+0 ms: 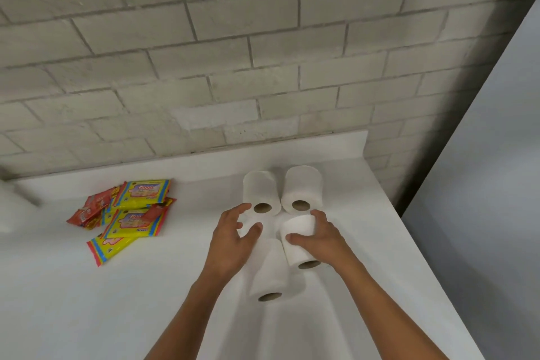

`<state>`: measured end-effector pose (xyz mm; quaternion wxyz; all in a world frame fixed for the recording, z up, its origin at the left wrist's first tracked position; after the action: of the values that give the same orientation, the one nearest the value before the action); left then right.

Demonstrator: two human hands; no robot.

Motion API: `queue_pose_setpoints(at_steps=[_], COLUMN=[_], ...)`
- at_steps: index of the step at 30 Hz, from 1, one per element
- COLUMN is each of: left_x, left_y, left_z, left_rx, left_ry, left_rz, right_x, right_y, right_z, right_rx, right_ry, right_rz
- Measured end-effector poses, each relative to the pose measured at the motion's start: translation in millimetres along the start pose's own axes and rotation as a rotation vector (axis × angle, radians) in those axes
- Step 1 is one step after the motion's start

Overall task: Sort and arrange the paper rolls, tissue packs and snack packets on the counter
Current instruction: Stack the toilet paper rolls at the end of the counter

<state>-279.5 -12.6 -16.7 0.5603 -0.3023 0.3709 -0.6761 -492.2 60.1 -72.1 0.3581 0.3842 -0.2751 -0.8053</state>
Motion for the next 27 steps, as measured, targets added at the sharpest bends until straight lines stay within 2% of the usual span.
queue_pose_setpoints(at_steps=[4,9,13,19,22,27], left_x=[-1,-2,0,3,10,24], left_y=[-10,-44,-73,-106,-116,-139], left_z=[-5,-20,-43,-92,-116,-140], left_rx=[0.004,-0.084,-0.154,-0.202,-0.170,-0.018], left_ry=[-0.027,-0.022,0.138,0.447,0.498,0.472], left_rz=[-0.013,-0.081,-0.085,-0.053,-0.057,-0.128], right_x=[1,-5,-13,-18,-20,-9], right_y=[-2,8,17,14,10,-4], right_z=[8,41,73,107,119,135], right_rx=[0.086,0.321,0.505,0.541,0.513,0.491], right_ry=[0.014,0.018,0.049,0.050,0.010,-0.079], right_rz=[0.040,0.162,0.266,0.421,0.467,0.466])
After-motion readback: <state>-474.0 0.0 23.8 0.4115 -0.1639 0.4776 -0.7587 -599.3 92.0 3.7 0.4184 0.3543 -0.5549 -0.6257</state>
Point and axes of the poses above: each hand's wrist, its own x-axis towards the middle knuckle, its own z-axis out of the back of the hand, y = z × x, the point moved 8 cm from there along x, towards the middle knuckle, and after that the axes turned 5 degrees about -y, right-handed, at the moved point
